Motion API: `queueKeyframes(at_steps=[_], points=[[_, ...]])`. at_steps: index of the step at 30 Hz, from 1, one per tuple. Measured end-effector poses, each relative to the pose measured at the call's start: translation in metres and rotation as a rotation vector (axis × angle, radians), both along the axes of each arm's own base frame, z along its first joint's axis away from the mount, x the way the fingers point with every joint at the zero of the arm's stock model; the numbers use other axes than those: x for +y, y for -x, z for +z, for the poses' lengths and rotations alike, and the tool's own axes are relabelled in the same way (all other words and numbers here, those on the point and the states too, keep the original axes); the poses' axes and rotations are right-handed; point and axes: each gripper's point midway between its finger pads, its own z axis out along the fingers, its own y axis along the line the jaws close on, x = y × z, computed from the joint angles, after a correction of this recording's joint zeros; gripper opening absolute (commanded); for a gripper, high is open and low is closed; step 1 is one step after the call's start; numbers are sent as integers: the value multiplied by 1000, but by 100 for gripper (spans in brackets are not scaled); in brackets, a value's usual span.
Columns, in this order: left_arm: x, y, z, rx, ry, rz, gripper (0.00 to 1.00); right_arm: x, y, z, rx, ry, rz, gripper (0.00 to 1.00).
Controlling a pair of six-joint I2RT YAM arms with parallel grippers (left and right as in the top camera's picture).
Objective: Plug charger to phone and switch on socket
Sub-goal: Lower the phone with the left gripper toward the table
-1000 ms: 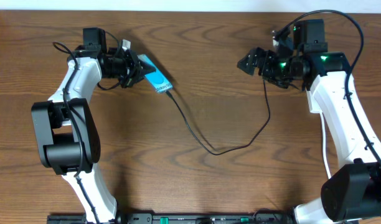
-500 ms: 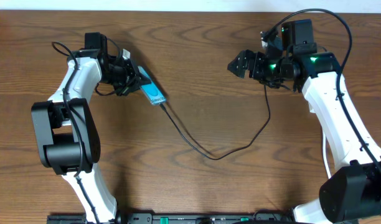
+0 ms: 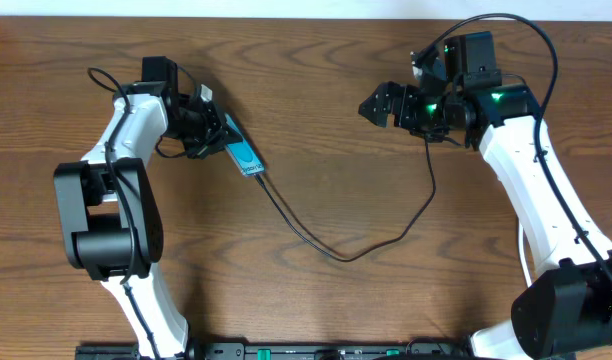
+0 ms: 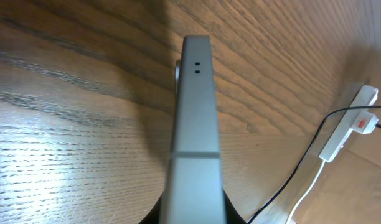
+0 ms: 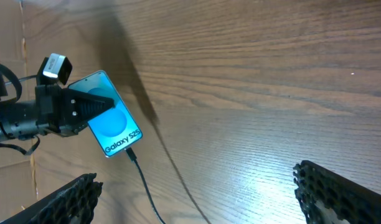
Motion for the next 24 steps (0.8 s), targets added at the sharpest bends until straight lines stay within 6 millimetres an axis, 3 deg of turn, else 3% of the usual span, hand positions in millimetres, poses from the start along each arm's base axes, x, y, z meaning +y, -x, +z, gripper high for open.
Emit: queueKeyframes(at_steps=[7, 16, 24], points=[[-6, 2, -2, -2, -2, -24, 7, 1, 0, 0, -1, 5, 1, 99], [-12, 10, -29, 72, -1, -40, 7, -1, -1, -1, -1, 17, -10, 99], [-13, 13, -37, 102, 0, -41, 7, -2, -1, -2, -2, 19, -12, 99]])
